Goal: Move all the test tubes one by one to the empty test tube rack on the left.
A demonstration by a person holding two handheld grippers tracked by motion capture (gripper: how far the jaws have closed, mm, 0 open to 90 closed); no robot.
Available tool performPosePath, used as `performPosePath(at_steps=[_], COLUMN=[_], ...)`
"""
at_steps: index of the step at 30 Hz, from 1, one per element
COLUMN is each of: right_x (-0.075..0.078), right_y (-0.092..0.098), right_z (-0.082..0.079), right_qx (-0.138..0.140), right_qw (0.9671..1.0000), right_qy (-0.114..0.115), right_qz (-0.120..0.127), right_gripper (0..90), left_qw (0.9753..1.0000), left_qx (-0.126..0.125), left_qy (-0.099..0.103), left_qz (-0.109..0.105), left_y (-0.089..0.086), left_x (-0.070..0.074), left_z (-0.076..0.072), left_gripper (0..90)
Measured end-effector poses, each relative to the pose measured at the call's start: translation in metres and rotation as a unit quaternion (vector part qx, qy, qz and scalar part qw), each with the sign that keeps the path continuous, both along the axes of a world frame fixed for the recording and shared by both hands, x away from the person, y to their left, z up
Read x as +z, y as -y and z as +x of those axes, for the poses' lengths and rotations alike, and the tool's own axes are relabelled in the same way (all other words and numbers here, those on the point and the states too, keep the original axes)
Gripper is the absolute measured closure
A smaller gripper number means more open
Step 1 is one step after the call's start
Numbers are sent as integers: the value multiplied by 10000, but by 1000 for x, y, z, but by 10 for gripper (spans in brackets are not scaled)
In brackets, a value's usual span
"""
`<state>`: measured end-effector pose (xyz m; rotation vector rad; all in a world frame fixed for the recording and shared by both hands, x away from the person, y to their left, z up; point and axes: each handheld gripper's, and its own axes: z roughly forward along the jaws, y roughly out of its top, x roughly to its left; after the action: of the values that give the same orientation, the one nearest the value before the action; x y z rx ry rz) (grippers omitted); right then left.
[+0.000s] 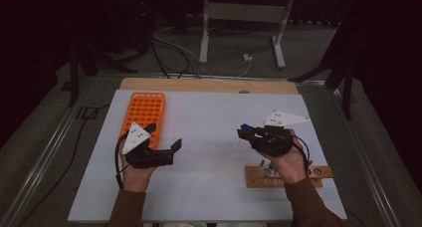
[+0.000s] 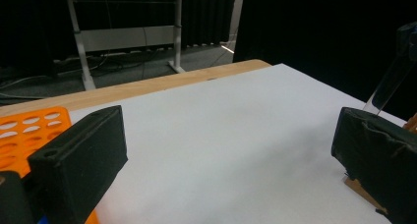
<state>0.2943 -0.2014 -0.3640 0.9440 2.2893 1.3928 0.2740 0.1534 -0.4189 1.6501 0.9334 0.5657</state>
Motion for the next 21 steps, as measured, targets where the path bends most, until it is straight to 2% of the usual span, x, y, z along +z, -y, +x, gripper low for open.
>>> performPosePath(at_steps=[21], right_x=[-7], right_y=[-45], right_z=[-4], right_qx=[330], right_qw=[9994], right_qy=[-57], right_qz=[-106], right_gripper=[770], left_qw=[9993], left_qx=[-347], left_qy=[-5], left_qz=[160], left_y=[23], left_x=[-3], left_z=[-1], left_gripper=[13])
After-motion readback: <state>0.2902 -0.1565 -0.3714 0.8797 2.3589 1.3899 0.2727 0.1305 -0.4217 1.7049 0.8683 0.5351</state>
